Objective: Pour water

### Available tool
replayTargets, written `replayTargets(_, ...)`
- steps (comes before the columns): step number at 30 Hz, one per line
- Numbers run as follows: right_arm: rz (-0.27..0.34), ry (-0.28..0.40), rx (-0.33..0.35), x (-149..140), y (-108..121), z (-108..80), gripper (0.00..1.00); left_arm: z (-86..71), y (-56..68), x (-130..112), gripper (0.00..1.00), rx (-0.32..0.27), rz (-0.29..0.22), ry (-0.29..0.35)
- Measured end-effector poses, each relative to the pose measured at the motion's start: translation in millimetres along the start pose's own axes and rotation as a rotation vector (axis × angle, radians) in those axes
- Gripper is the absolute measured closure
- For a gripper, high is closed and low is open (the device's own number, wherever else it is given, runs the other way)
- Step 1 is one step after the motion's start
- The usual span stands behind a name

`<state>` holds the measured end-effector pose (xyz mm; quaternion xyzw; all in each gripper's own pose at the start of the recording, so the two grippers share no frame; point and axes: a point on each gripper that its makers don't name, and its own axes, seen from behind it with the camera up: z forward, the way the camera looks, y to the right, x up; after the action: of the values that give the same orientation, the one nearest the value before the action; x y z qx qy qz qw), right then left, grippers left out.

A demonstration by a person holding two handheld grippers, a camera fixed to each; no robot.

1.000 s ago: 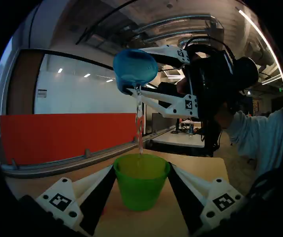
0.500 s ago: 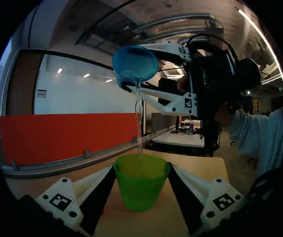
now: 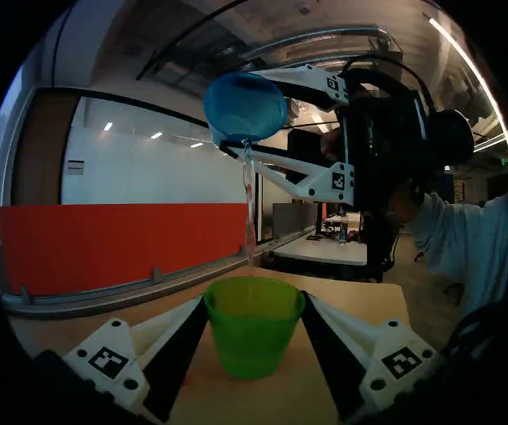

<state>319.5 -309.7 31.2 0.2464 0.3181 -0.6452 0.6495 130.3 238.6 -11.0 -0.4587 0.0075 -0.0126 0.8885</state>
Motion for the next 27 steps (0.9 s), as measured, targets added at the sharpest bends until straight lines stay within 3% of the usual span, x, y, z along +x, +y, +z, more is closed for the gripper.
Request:
replayTargets(17, -0.111, 0.005, -0.006, 16, 2, 0.0, 0.09, -1.2, -1.3, 3, 0.11, 0.006, -0.01, 0.01)
replayTargets(27, -0.111, 0.012, -0.002, 22, -1, -0.8, 0.09, -3.1, -0.4, 6, 0.11, 0.008, -0.008, 0.013)
